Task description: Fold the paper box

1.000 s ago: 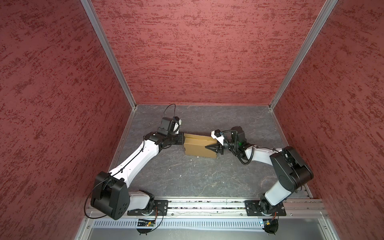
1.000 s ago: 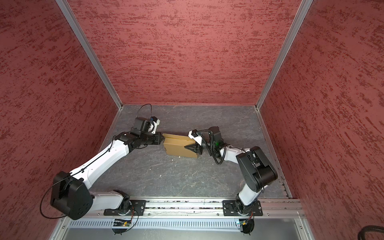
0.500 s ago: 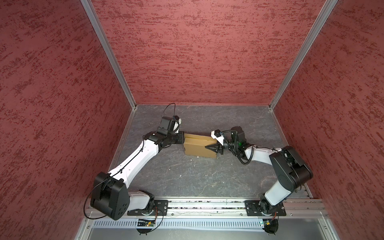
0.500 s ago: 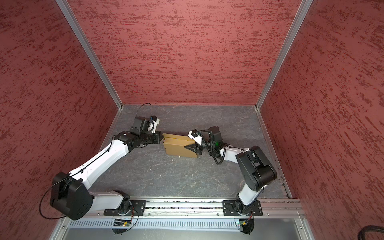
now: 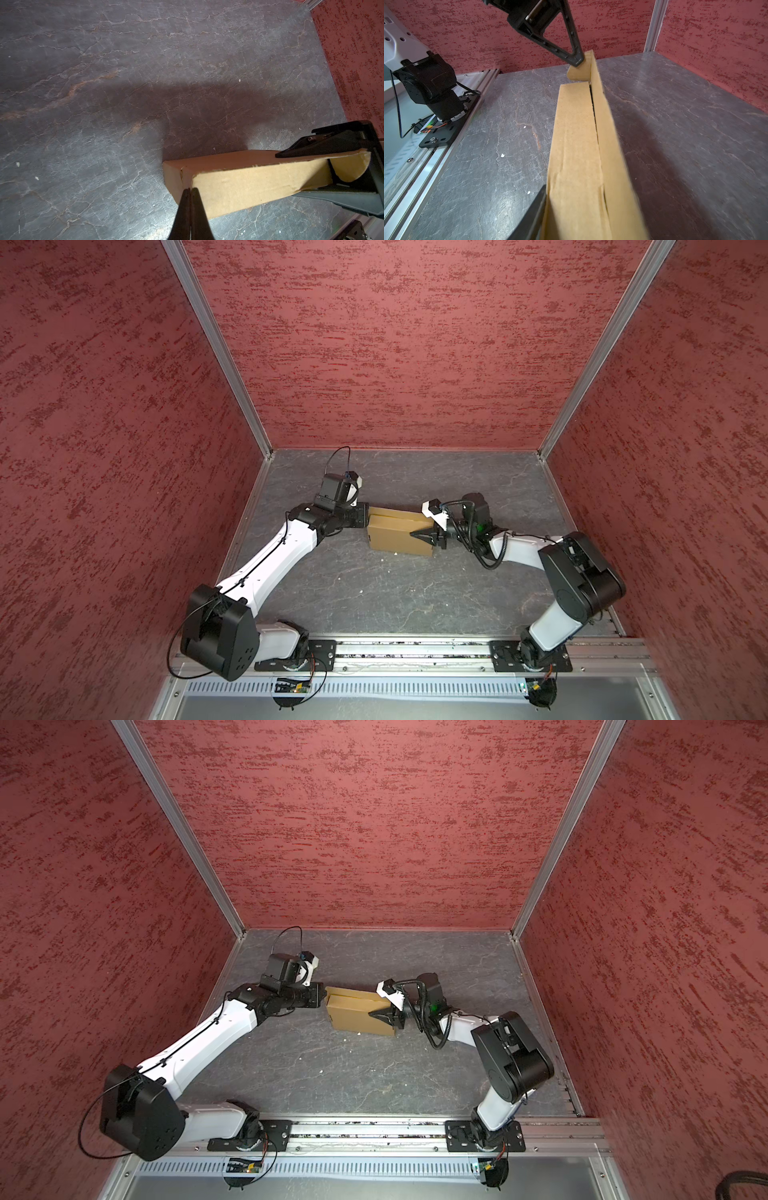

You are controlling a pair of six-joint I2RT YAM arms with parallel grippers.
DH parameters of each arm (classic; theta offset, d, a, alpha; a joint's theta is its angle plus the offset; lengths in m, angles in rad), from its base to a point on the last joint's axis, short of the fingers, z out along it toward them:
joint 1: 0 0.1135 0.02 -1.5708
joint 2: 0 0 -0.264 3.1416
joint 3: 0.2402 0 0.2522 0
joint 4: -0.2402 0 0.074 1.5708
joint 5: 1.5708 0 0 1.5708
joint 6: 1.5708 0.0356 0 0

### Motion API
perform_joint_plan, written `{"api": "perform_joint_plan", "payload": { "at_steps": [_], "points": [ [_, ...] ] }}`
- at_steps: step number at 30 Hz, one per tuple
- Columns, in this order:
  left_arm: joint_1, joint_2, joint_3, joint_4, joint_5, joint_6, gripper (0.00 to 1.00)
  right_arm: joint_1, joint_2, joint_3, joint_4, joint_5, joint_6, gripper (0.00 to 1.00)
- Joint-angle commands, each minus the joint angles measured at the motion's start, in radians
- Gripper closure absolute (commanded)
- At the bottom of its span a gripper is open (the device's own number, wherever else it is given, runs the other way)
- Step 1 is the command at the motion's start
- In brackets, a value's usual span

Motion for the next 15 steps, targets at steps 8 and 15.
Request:
{"api": "perform_joint_plan", "payload": {
  "at_steps": [8, 15],
  "points": [
    [-0.018, -0.03, -0.039, 0.074, -0.012, -0.045, 1.0, 0.009, 0.024, 0.015, 0.012, 0.004, 0.01, 0.81],
    [-0.026, -0.031, -0.06, 0.09, -0.02, -0.053, 1.0, 0.009, 0.024, 0.014, 0.012, 0.005, 0.009, 0.81]
  ]
}}
